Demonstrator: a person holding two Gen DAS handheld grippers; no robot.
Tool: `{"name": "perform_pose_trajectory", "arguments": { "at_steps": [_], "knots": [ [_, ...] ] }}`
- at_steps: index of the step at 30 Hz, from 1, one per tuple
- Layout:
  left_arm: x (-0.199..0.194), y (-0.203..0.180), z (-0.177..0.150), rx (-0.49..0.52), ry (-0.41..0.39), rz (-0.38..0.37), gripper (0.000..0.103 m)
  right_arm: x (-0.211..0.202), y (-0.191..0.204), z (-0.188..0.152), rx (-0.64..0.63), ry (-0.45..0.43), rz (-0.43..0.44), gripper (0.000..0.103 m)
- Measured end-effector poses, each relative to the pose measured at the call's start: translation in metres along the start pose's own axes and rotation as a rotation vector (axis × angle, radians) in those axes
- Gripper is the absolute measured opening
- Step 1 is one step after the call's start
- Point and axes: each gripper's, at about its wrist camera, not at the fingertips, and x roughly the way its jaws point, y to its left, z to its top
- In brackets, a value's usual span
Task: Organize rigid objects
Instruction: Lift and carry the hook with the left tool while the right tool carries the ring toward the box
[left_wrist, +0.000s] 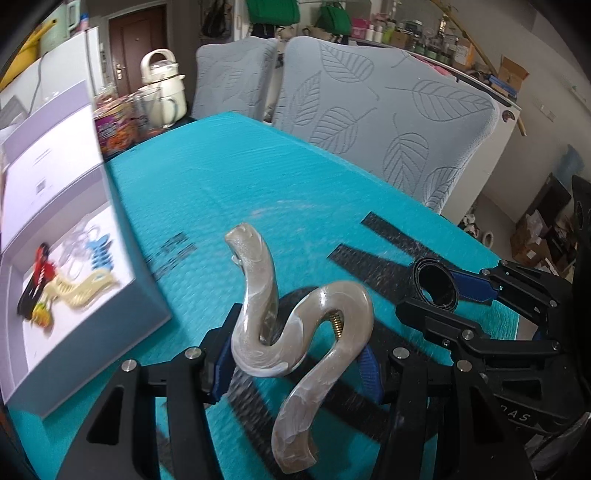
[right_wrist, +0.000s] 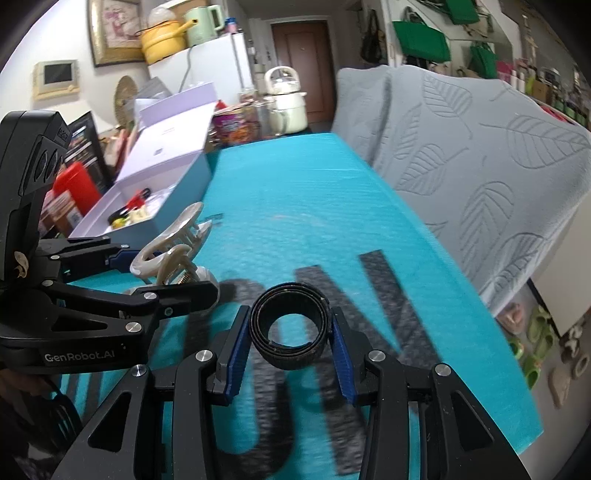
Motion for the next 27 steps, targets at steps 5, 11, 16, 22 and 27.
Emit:
{"name": "perform_pose_trajectory", "arguments": {
  "at_steps": [5, 11, 16, 22, 27],
  "knots": [
    [-0.017, 0.012, -0.016, -0.036, -0.017, 0.029, 0.055, 0.000, 0.022, -0.002, -0.036, -0.002, 0.036, 0.040],
    [-0.039, 0.025, -0.036, -0.079, -0.039, 0.061, 0.055, -0.002, 0.049, -0.005, -0.083, -0.003, 0.078, 0.040],
    [-0.052, 0.036, -0.049, -0.109, -0.050, 0.083, 0.055, -0.005, 0.071, -0.009, -0.121, -0.005, 0.108, 0.040],
    [-0.068, 0.051, -0.067, -0.141, -0.066, 0.110, 0.055, -0.005, 0.096, -0.015, -0.157, -0.003, 0.142, 0.040],
    [-0.079, 0.065, -0.080, -0.182, -0.080, 0.118, 0.055, -0.002, 0.118, -0.016, -0.174, 0.008, 0.166, 0.040]
  ]
}}
